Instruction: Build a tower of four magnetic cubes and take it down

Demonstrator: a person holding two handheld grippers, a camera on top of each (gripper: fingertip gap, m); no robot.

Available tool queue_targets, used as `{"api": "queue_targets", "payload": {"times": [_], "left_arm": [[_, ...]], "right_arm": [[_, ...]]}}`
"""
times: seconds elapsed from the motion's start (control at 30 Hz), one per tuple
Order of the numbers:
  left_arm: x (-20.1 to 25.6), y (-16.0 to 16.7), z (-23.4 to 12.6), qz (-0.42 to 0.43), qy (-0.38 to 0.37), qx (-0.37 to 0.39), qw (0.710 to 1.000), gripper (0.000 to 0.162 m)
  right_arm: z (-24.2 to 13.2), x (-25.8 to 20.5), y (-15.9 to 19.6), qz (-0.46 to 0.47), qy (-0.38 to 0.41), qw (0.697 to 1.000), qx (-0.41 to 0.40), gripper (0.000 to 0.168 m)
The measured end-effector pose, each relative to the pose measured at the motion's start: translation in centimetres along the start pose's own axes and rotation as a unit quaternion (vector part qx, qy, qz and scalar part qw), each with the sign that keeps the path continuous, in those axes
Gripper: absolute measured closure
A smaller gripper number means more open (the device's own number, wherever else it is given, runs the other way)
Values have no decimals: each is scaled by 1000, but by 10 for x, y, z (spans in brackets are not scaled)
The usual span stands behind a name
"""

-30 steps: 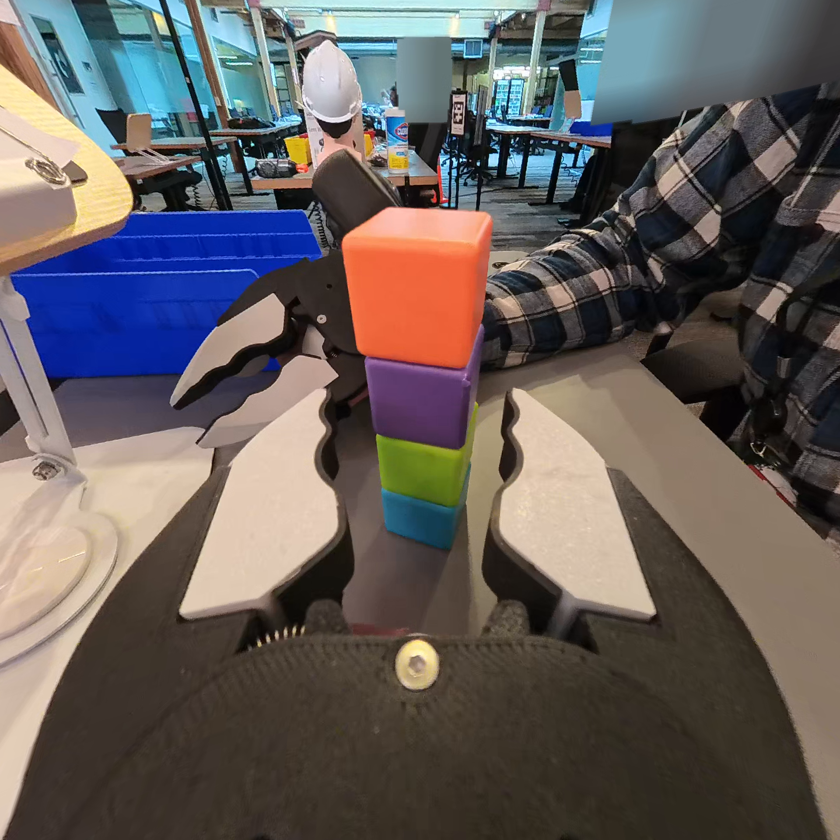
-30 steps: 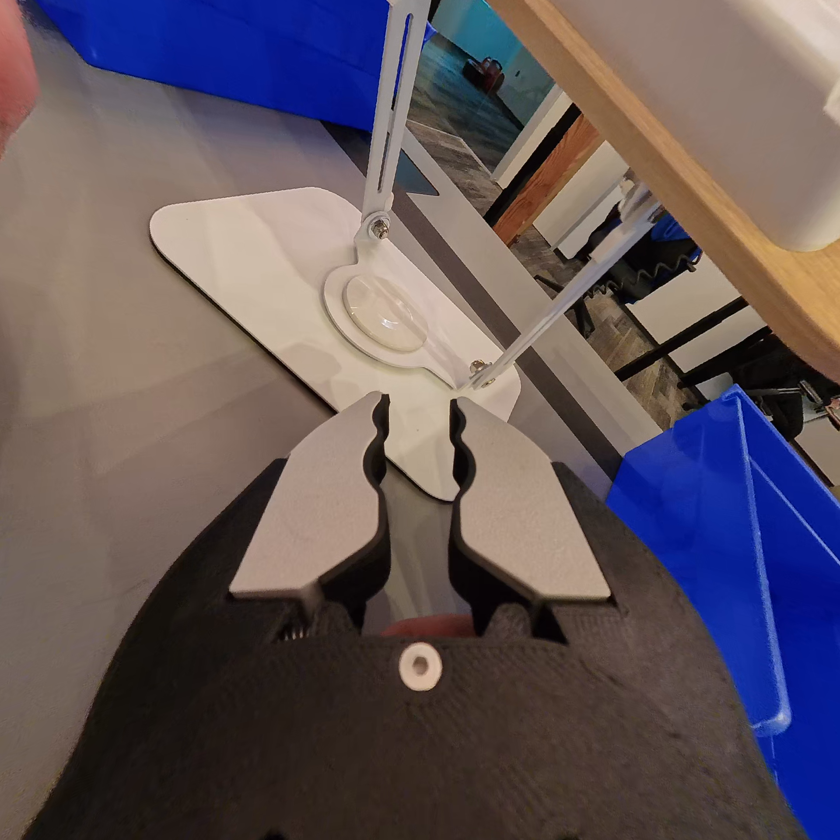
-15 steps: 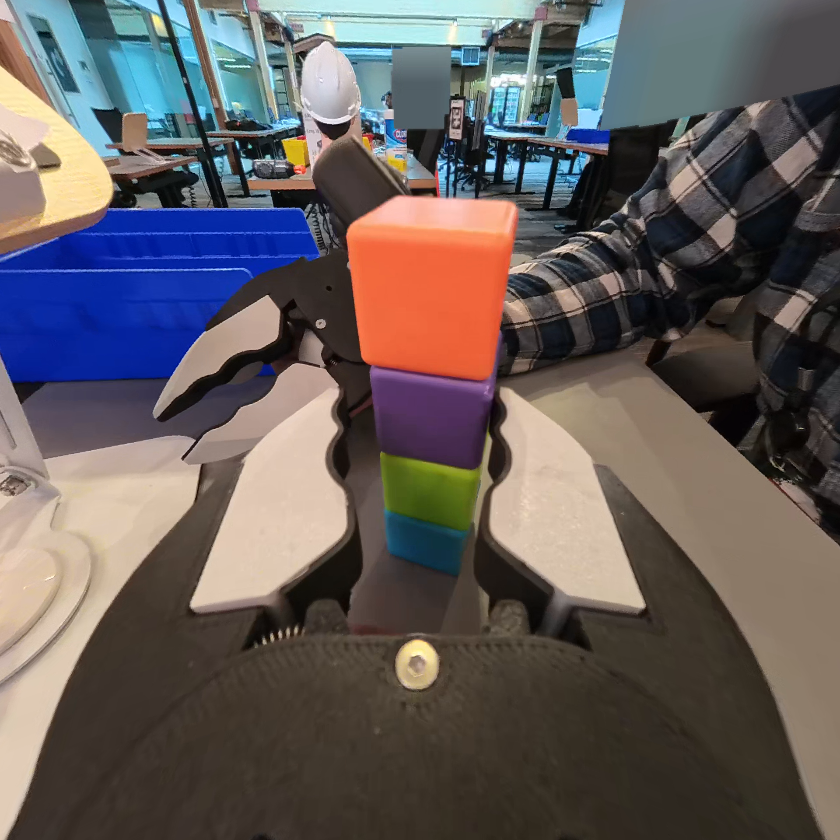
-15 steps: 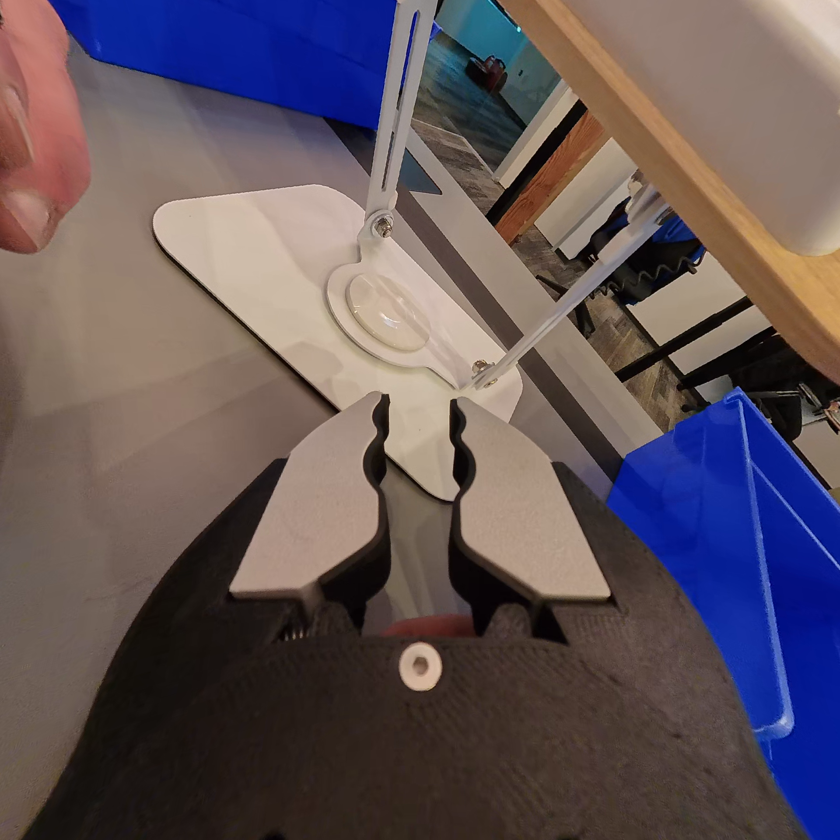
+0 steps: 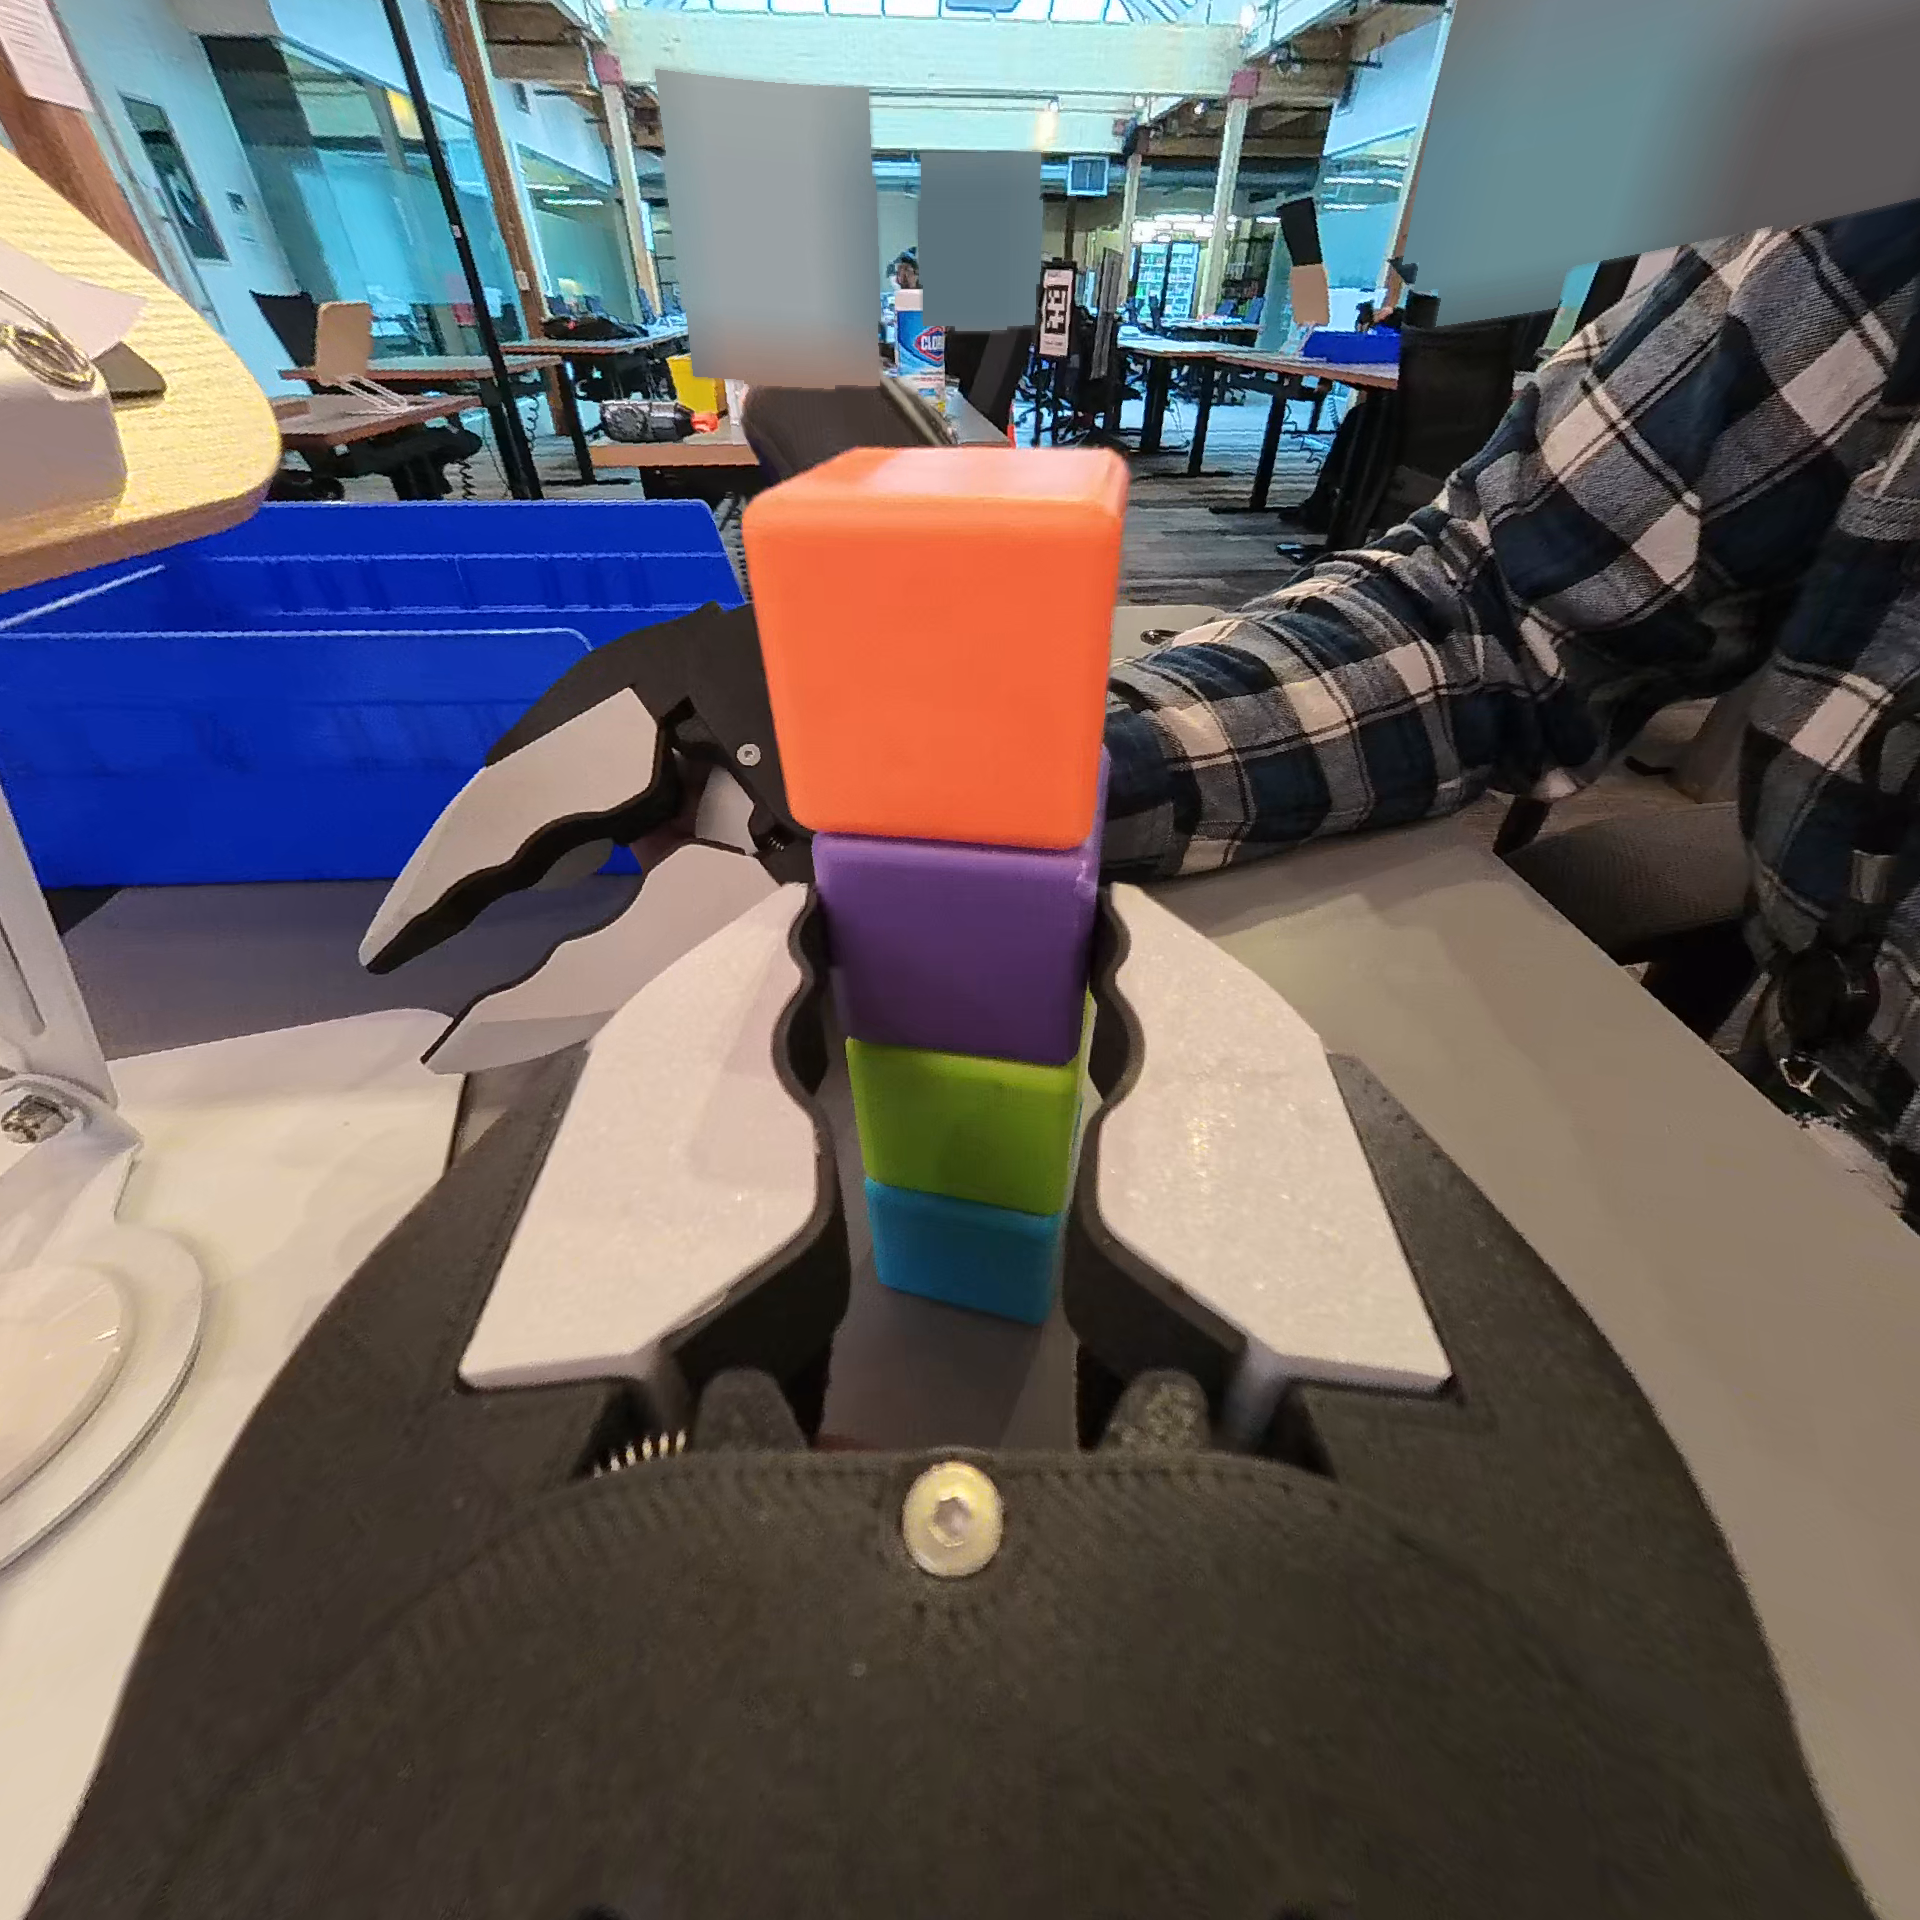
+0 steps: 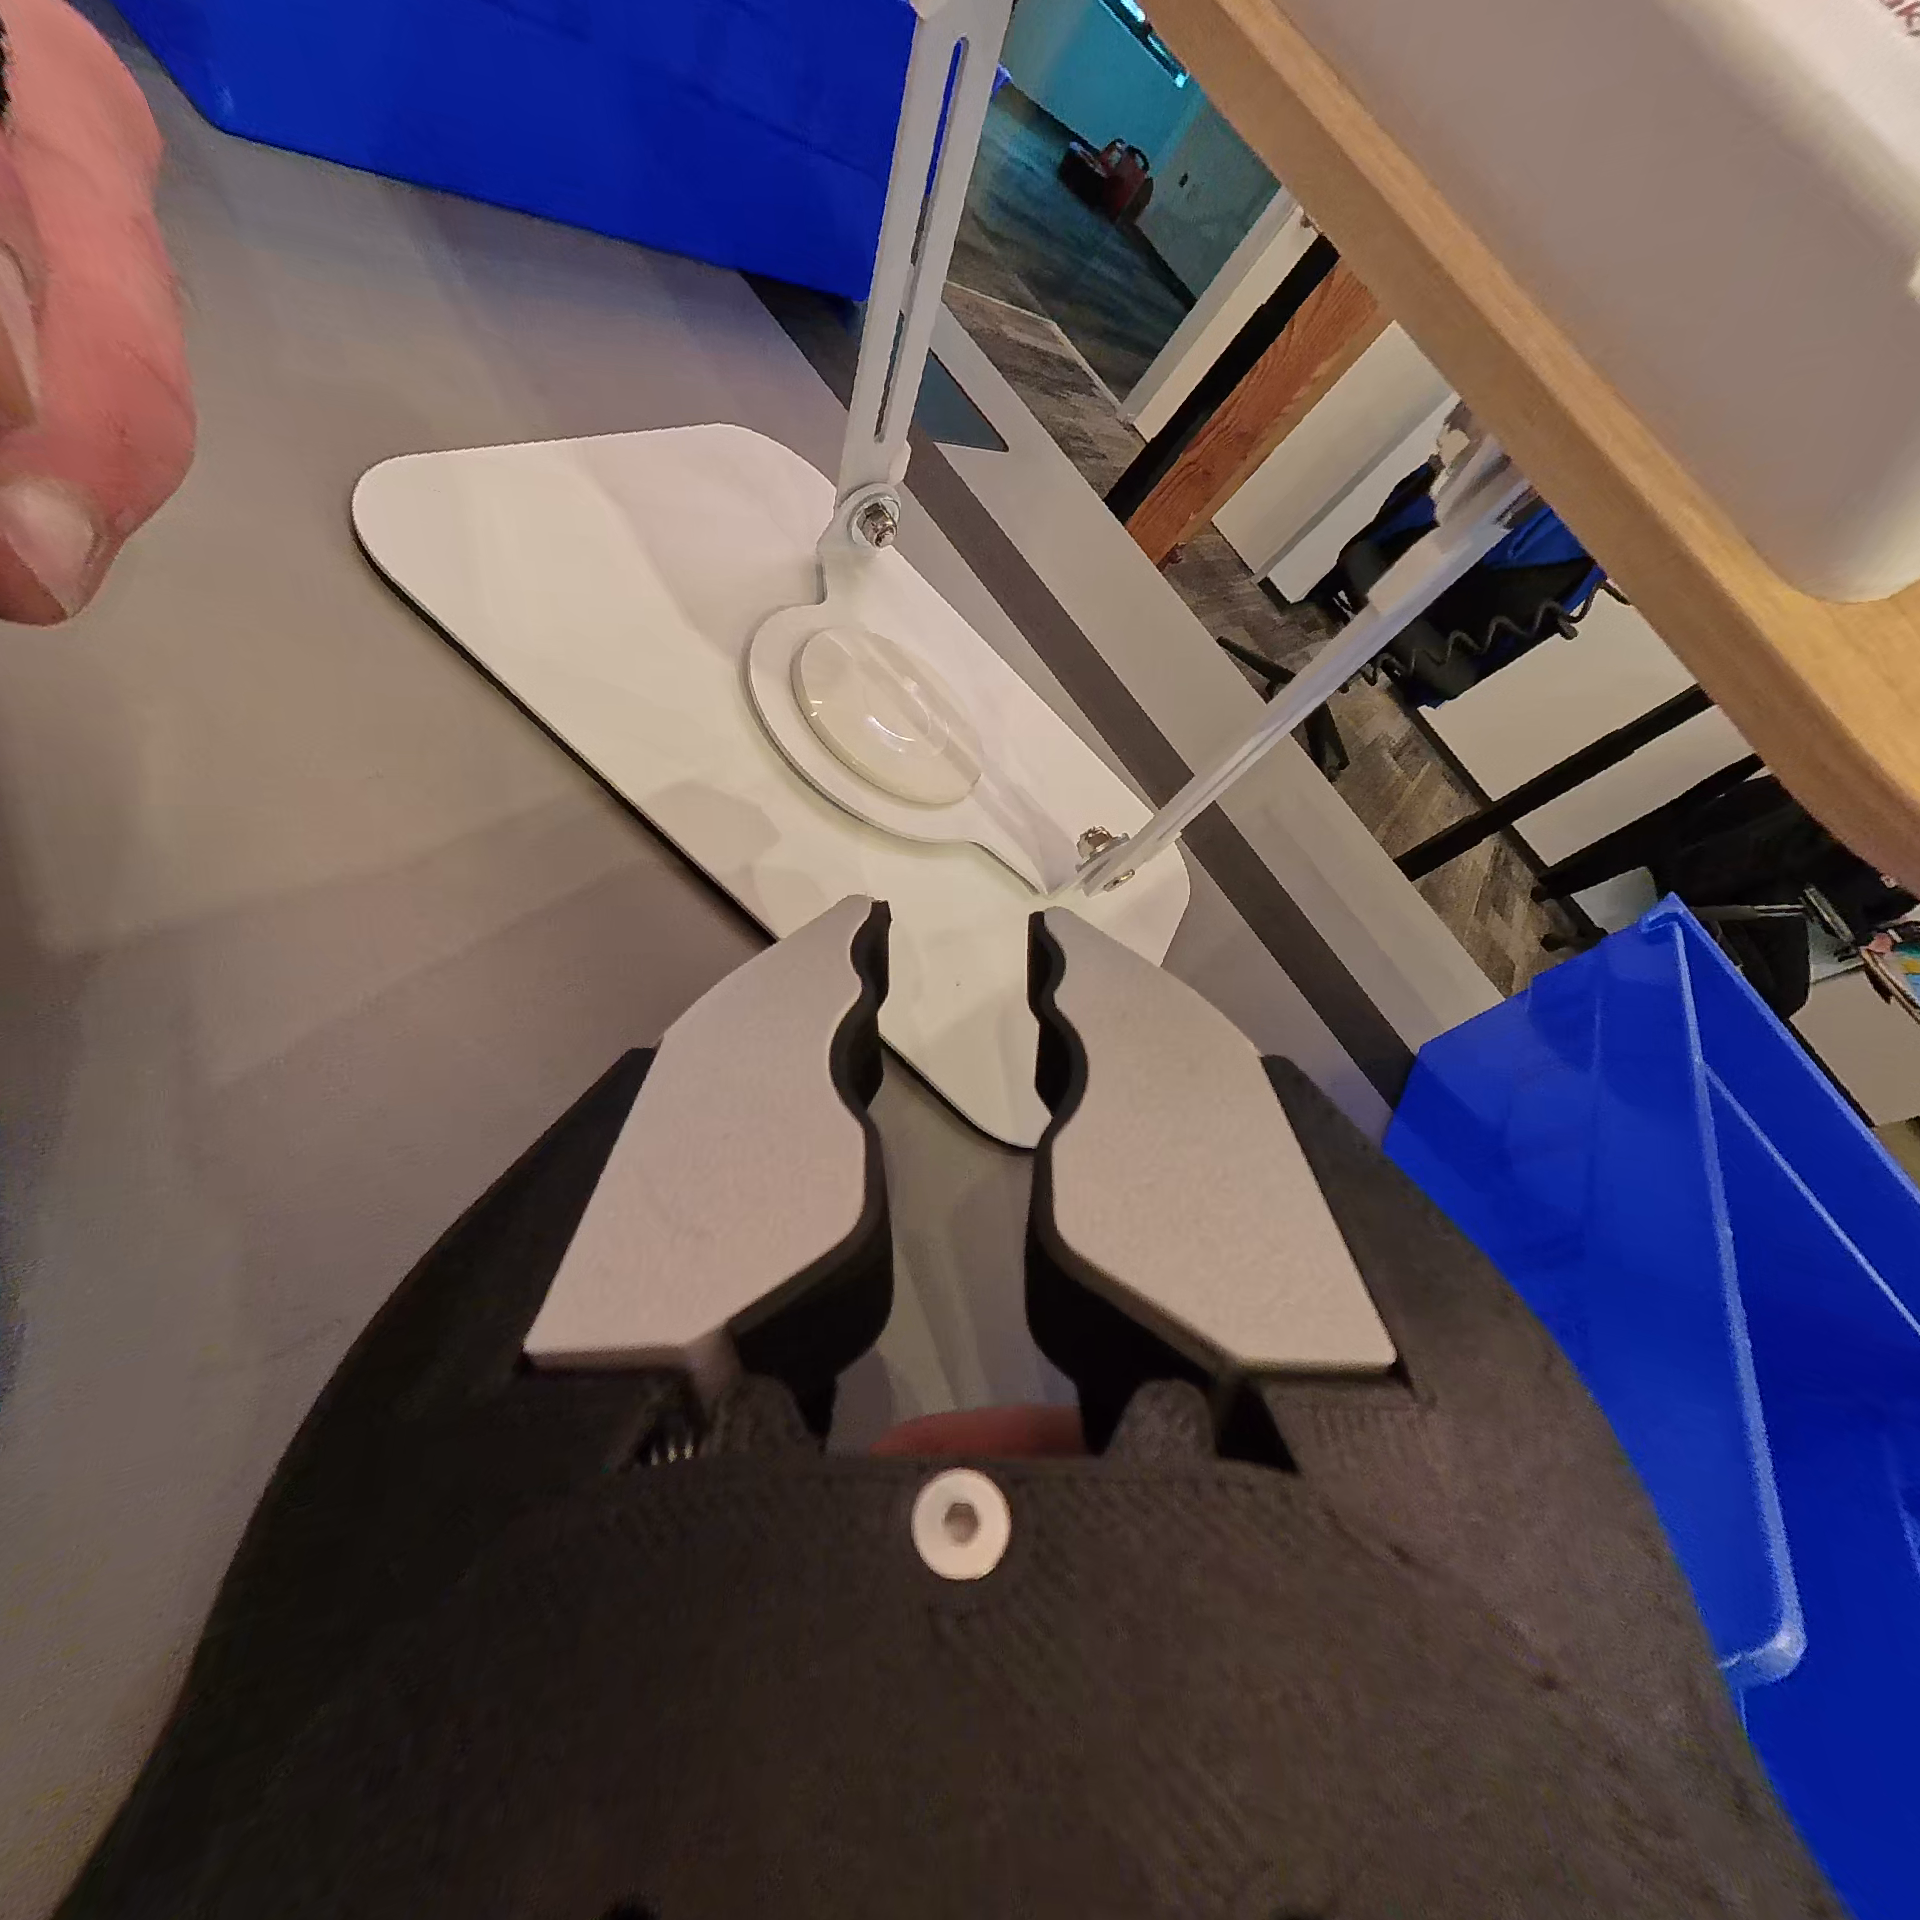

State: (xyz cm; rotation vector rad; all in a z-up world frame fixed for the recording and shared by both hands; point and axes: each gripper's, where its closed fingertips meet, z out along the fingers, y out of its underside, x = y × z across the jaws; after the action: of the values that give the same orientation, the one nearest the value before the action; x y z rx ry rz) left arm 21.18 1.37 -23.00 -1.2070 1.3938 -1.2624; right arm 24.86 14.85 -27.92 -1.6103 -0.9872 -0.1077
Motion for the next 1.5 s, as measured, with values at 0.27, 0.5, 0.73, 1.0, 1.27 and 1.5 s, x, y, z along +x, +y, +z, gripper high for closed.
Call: {"api": "queue_targets", "payload": {"times": [0.27, 0.5, 0.73, 1.0, 1.27, 1.5], "left_arm": [[1, 1, 0, 8, -6, 0, 1000, 114], [1, 1, 0, 8, -8, 0, 1000, 114], [1, 1, 0, 7, -8, -2, 1000, 114], [0, 1, 1, 8, -7, -2, 1000, 114], [-1, 1, 1, 10, -8, -6, 1000, 114], [-1, 1, 2, 10, -8, -8, 1000, 114]], "right_arm": [[0, 0, -1, -1, 0, 1000, 2, 143], [-1, -3, -2, -2, -3, 1000, 4, 143], [-9, 4, -15, 60, -22, 997, 49, 143], [-62, 47, -67, 143, -61, 973, 168, 152], [-129, 38, -139, 150, -221, 952, 146, 134], [-126, -28, -133, -23, -326, 942, -74, 101]]}}
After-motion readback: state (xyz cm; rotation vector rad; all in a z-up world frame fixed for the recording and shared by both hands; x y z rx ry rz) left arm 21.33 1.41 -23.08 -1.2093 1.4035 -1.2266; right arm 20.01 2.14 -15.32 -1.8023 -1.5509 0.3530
